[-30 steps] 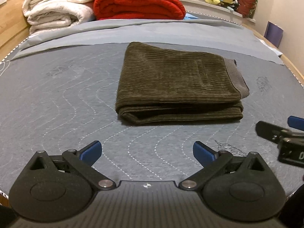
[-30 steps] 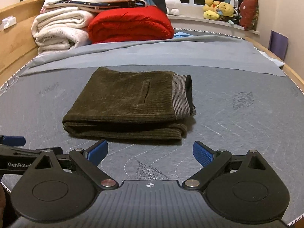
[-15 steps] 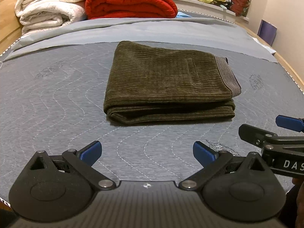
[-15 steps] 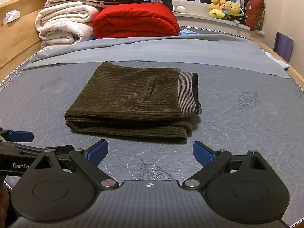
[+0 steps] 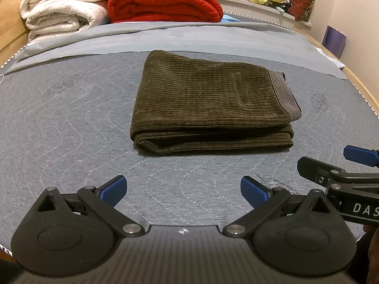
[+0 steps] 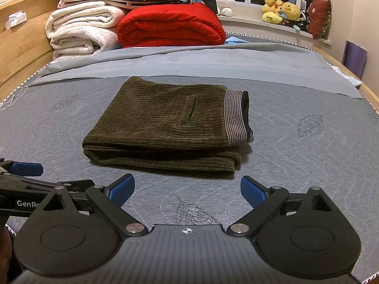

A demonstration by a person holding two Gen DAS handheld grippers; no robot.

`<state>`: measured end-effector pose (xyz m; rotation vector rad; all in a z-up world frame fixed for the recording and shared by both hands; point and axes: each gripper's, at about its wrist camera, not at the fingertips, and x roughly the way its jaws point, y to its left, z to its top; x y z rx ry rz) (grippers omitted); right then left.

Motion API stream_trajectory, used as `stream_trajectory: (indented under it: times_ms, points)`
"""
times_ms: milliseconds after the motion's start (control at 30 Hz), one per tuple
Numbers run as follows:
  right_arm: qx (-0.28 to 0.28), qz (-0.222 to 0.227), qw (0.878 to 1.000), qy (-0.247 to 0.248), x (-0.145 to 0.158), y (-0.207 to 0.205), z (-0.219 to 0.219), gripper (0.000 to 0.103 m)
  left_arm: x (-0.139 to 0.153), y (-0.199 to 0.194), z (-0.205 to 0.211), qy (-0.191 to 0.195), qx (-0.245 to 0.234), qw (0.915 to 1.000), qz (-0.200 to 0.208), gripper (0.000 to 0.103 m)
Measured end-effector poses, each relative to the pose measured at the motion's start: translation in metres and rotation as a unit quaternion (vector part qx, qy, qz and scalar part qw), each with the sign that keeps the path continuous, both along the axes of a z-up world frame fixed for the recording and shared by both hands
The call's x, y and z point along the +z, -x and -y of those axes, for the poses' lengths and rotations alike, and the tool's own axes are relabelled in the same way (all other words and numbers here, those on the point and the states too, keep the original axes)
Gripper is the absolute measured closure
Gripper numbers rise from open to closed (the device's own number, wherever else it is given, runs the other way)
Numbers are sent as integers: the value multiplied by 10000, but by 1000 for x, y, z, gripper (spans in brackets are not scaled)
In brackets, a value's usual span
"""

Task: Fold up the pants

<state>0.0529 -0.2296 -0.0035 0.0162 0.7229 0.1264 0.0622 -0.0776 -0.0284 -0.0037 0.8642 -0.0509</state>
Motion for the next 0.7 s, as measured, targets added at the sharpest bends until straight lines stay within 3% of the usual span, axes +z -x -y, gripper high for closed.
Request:
stream_trajectory:
  times_ms: [700]
  points:
    - [3, -19, 10000, -19, -1, 1, 0, 7, 0, 0, -1, 35, 42, 10000, -17, 1]
